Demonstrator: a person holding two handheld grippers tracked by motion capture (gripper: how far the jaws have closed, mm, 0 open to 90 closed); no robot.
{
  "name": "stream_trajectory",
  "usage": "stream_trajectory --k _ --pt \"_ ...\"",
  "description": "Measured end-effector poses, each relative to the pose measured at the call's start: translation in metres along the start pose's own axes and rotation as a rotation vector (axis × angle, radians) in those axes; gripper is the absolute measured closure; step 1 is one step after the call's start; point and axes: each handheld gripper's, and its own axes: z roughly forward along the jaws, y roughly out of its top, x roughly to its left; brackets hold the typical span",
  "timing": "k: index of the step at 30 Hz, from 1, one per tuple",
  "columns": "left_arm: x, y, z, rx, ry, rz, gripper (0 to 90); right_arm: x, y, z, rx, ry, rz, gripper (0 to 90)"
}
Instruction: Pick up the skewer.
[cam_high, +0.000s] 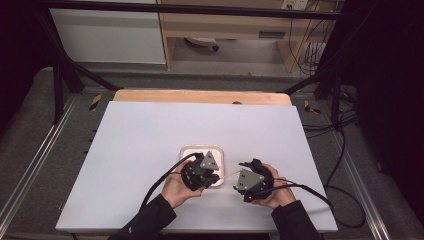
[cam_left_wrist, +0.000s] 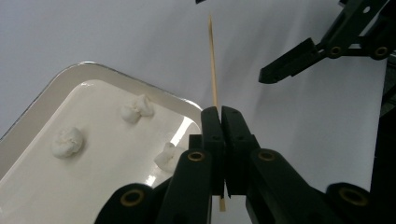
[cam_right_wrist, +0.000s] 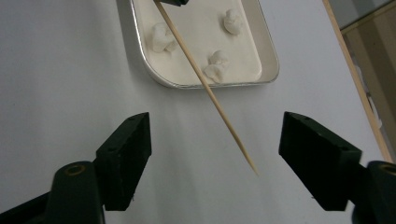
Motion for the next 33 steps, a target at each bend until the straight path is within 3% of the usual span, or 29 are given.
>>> stream_trajectory --k 11,17,22,33 --pt "-0.0044 0.0052 0.0039 0.021 -0.024 0.020 88.8 0.0035 0.0003 0.0043 0.016 0.008 -0.213 49.4" --pt "-0.0063 0.0084 0.0059 0.028 -0.039 0.037 88.8 0.0065 0.0011 0.0056 0.032 0.022 -0.286 58.5" --pt "-0.0078 0.0095 0.0069 0.032 -0.049 0.047 88.8 0.0066 0.0010 0.0066 0.035 0.029 -0.333 66.6" --pt "-0.0087 0.0093 0.0084 0.037 -0.058 0.056 88.8 0.0074 0.0005 0.0065 0.034 0.028 -0.371 83.5"
